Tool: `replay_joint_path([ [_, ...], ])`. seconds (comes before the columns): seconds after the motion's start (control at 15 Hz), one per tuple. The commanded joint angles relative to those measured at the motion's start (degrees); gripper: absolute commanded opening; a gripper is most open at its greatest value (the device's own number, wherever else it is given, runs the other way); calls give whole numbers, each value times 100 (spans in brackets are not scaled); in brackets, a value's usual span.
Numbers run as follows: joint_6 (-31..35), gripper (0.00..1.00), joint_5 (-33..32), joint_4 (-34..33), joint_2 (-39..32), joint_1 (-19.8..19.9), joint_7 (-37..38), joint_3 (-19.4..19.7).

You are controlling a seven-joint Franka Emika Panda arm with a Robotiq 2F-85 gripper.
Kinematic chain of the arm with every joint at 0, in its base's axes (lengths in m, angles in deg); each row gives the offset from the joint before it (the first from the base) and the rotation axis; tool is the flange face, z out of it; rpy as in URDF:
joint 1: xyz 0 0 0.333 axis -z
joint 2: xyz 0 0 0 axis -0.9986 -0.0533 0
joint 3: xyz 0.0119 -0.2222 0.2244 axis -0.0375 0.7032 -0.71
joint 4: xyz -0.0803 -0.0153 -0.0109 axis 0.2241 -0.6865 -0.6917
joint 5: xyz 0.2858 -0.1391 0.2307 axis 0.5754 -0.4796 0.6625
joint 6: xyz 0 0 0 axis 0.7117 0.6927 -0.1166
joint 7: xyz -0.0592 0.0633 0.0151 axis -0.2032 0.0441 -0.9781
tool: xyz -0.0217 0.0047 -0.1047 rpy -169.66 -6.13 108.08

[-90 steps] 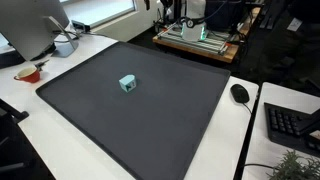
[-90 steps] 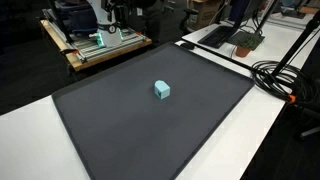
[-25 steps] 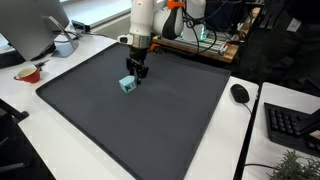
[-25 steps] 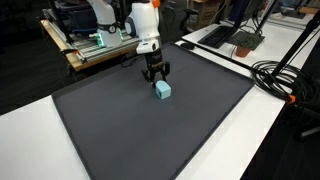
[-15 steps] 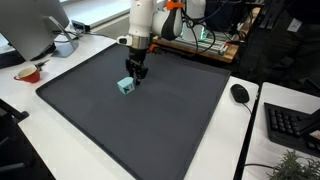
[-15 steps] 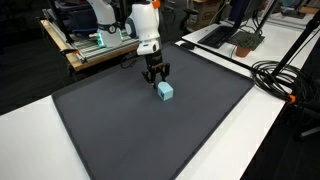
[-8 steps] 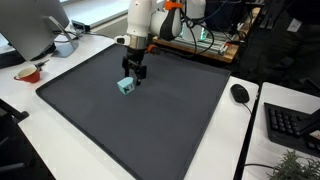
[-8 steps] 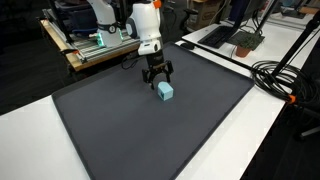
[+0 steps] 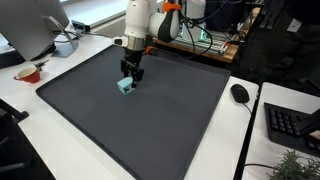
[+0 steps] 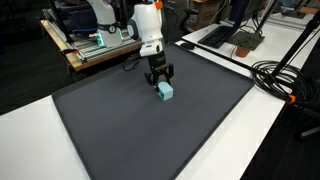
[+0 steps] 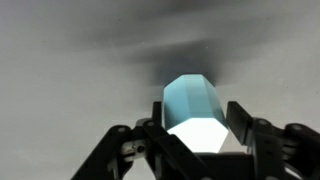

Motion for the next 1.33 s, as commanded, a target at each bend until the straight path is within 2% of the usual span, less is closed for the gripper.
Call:
replay_joint_path([
  [0.0,-164,38,-106,-102,-77,80,-43,-3],
  [0.07,-191,32,-124,-52,-40,141,-51,-69],
  [0.13,-196,31,-141,-12,-4,212,-57,-147],
  [0.47,-102,31,-168,288,291,366,-105,-313],
  [1.27,-10,31,-134,926,1075,296,-81,-280],
])
